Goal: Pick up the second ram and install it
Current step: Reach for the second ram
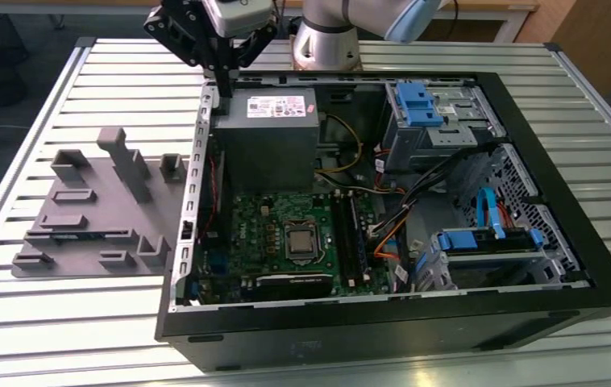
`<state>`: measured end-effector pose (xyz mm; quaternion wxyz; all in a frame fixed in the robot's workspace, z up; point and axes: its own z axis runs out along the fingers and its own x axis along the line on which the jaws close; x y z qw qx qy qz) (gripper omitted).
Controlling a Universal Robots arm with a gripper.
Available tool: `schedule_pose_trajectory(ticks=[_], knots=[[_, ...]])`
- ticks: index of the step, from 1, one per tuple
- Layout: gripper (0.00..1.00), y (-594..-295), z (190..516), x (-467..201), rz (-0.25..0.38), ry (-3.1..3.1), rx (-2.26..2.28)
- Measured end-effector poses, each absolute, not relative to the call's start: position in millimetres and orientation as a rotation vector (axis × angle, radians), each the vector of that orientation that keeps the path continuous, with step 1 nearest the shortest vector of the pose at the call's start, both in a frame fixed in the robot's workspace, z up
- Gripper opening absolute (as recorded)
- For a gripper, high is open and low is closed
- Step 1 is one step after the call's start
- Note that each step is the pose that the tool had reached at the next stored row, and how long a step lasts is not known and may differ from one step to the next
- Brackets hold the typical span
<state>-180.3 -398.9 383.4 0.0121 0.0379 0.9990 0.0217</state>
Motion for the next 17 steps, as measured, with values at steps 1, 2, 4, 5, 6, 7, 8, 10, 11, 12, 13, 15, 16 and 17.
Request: schedule_pose_trajectory(ticks=[1, 2, 4, 5, 6, 7, 8, 10, 11, 12, 13, 15, 16, 17], knots=[[0.11, -398.9, 383.4, -180.6, 0.068, 3.114, 0.118], [0.11, -398.9, 383.4, -180.9, 0.068, 3.114, 0.118], [0.11, -398.9, 383.3, -181.4, 0.067, 3.114, 0.118], [0.11, -398.9, 383.3, -181.7, 0.068, 3.114, 0.118], [0.11, -398.9, 383.3, -181.9, 0.068, 3.114, 0.118], [0.11, -398.9, 383.2, -182.2, 0.068, 3.114, 0.118], [0.11, -398.9, 383.2, -182.5, 0.068, 3.114, 0.118], [0.11, -398.9, 383.2, -183.0, 0.068, 3.114, 0.118], [0.11, -398.9, 383.1, -183.2, 0.068, 3.114, 0.118], [0.11, -398.9, 383.1, -183.5, 0.068, 3.114, 0.118], [0.11, -398.9, 383.1, -183.7, 0.068, 3.114, 0.118], [0.11, -398.9, 383.0, -184.2, 0.068, 3.114, 0.118], [0.11, -398.9, 383.1, -184.5, 0.067, 3.114, 0.118], [0.11, -398.9, 383.0, -184.7, 0.068, 3.114, 0.118]])
